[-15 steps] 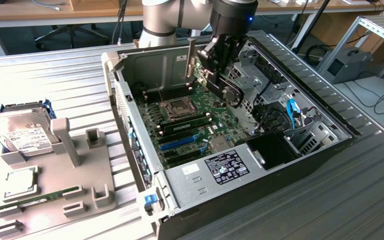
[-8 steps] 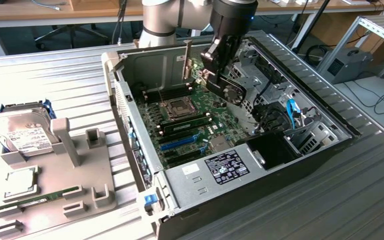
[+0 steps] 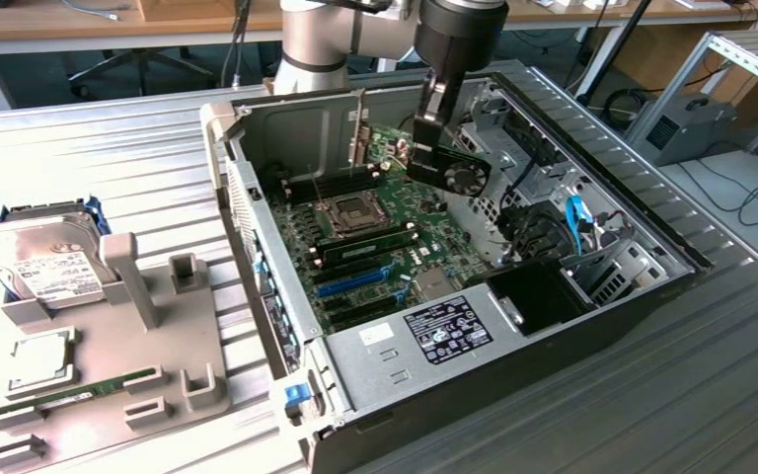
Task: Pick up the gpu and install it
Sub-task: 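Insert the gpu into the slot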
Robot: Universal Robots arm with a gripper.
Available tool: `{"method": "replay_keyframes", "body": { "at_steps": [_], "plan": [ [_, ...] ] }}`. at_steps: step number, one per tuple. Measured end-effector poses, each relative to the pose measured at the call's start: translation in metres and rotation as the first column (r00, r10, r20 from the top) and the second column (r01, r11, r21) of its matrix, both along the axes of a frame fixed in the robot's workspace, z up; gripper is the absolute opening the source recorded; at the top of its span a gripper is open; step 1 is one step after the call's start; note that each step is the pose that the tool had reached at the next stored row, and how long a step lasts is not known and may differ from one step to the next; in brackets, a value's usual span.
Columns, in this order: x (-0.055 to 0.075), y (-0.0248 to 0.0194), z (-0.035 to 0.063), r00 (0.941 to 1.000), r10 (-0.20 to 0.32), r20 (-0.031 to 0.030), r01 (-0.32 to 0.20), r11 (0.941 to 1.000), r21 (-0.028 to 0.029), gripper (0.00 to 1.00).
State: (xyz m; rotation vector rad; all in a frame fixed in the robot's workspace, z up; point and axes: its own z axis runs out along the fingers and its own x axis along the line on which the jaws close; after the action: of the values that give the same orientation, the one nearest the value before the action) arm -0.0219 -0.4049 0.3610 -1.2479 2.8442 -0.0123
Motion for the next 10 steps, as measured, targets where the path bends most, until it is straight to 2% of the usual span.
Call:
{"method": "replay_keyframes", "body": {
  "at_steps": [2,10],
  "plan": [
    [0.0000,0.0000,-0.0001,0.9995,0.032,0.0000,-0.032,0.9995,-0.0001,0.26],
    [0.0000,0.0000,-0.0004,0.9973,0.074,0.0000,-0.074,0.9973,0.0001,0.26]
  ]
}}
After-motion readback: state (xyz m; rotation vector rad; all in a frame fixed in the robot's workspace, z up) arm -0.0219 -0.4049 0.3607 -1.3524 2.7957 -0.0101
